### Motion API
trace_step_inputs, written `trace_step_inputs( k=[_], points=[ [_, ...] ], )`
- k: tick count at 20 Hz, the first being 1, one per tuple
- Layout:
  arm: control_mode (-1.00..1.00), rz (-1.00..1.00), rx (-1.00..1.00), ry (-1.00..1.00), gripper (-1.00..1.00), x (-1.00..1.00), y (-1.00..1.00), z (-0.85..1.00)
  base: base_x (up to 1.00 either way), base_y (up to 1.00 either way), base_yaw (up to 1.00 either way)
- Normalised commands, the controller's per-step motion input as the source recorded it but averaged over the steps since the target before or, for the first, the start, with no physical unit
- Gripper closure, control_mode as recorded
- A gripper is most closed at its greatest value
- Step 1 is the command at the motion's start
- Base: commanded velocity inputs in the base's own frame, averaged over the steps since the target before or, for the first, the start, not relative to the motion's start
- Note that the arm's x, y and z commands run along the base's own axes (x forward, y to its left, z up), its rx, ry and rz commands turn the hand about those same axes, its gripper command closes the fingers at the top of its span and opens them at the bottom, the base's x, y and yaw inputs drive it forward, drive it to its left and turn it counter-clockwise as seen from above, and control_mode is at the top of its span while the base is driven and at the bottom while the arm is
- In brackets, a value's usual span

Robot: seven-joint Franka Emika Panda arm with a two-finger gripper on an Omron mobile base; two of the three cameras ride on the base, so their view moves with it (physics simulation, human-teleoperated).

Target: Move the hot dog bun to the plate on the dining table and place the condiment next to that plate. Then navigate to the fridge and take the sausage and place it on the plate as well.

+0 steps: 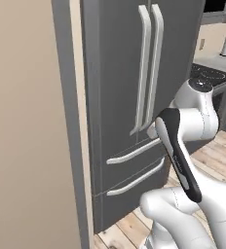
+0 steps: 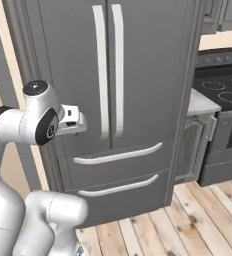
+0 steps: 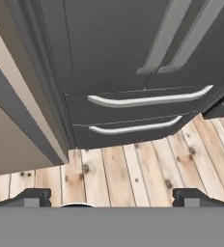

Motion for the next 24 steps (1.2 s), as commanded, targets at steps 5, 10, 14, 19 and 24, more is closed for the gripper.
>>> trace_step_inputs(
  k=[5, 10, 14, 19, 24],
  points=[
    [1.00, 0.00, 0.00, 0.00, -1.00, 0.00, 0.00, 0.00, 0.02, -0.78, 0.45],
    [1.00, 0.00, 0.00, 0.00, -1.00, 0.00, 0.00, 0.00, 0.00, -0.86, 0.23],
    [1.00, 0.00, 0.00, 0.00, -1.00, 0.00, 0.00, 0.00, 0.00, -0.41, 0.13],
    [1.00, 0.00, 0.00, 0.00, -1.00, 0.00, 0.00, 0.00, 0.00, -0.30, 0.09],
    [1.00, 0.00, 0.00, 0.00, -1.00, 0.00, 0.00, 0.00, 0.01, -0.33, 0.19]
  ],
)
